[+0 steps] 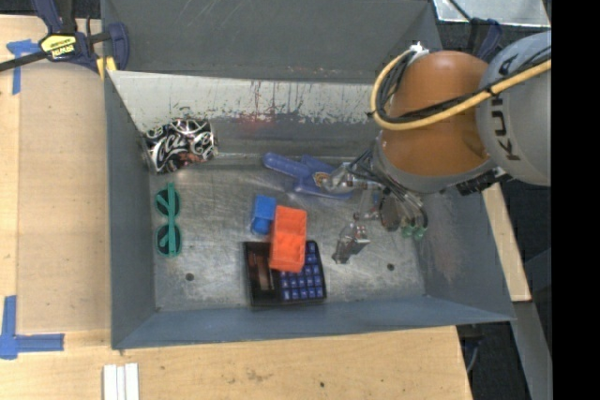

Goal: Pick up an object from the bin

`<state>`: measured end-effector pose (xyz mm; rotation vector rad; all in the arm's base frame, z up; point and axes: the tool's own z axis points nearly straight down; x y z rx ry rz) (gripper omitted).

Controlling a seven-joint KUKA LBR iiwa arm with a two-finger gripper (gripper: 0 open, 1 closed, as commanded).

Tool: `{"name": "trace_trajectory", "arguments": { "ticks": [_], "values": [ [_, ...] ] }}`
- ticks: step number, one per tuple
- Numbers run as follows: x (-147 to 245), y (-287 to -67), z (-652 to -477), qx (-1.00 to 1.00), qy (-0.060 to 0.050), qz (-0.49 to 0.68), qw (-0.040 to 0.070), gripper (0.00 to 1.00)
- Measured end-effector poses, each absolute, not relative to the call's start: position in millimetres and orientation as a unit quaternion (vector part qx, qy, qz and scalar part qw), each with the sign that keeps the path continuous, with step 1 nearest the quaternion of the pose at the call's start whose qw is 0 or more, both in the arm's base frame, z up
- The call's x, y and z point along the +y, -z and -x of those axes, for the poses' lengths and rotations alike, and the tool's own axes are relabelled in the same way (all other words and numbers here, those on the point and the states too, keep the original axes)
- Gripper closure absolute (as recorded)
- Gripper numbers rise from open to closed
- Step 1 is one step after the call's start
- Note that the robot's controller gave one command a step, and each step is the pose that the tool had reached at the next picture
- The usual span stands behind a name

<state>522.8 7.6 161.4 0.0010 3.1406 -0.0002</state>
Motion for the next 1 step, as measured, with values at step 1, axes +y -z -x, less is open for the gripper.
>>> {"name": "trace_trajectory", "arguments": {
  "ticks": [1],
  "values": [
    [7.6, -161.4, -522.8, 1.0, 0.0, 0.0, 0.0, 0.0]
  ]
}}
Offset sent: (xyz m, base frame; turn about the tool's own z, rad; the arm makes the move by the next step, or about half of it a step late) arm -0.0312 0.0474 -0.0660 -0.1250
